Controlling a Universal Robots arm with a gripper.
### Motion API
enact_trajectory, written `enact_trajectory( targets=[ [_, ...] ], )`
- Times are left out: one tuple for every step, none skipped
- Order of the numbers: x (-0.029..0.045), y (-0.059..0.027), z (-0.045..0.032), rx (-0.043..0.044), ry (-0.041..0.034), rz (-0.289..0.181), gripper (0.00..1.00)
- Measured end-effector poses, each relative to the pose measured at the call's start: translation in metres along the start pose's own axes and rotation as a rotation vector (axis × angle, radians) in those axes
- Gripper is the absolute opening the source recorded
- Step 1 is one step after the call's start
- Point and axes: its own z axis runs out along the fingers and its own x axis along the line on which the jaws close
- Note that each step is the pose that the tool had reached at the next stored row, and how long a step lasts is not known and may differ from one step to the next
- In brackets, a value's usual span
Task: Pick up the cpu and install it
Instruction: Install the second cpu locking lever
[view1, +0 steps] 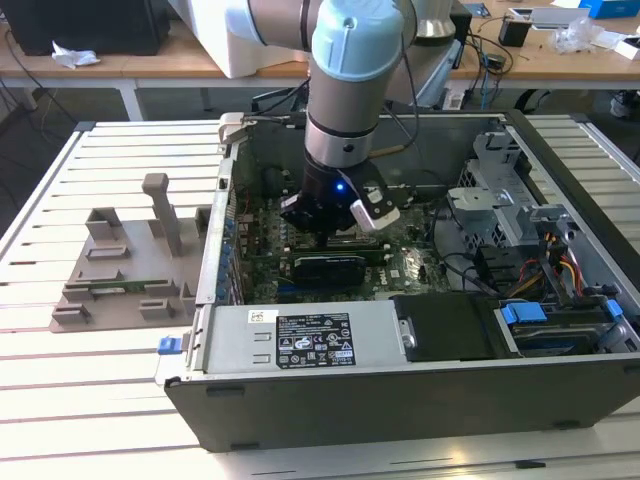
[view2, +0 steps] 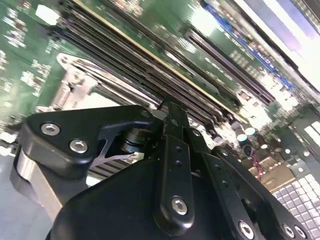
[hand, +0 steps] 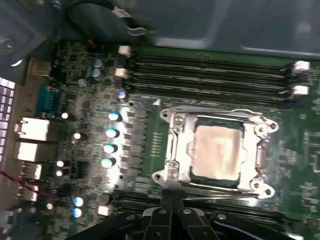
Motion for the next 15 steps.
enact_trajectory(
  targets=[
    [0.003,0.0012,0.0006,0.0002,0.0001,0.0,0.11],
    [0.0077,0.0062,0.0024,0.0004,0.0004,-0.003,0.11],
    [0.0088,0.0098,0.004,0.0004,0.0007,-0.006,0.11],
    [0.0089,0.0109,0.0052,0.0007,0.0011,-0.008,0.11],
    [0.0089,0.0113,0.0058,0.0006,0.0014,-0.01,0.11],
    [0.0088,0.0123,0.0068,-0.0006,0.0015,-0.013,0.11],
    [0.0086,0.0131,0.0076,-0.002,0.0013,-0.017,0.11],
    [0.0085,0.0138,0.0081,-0.0026,0.0016,-0.019,0.11],
    [0.0084,0.0145,0.0086,-0.0031,0.0018,-0.021,0.11],
    [0.0082,0.0155,0.0093,-0.0042,0.0017,-0.023,0.11],
    [0.0079,0.0167,0.0099,-0.0058,0.002,-0.027,0.11],
    [0.0079,0.0167,0.0099,-0.0061,0.0021,-0.029,0.11],
    [0.0079,0.0167,0.0097,-0.006,0.0023,-0.03,0.11],
    [0.008,0.0168,0.0088,-0.0058,0.0024,-0.03,0.11],
    [0.0081,0.017,0.0066,-0.0058,0.0023,-0.03,0.11]
  ],
)
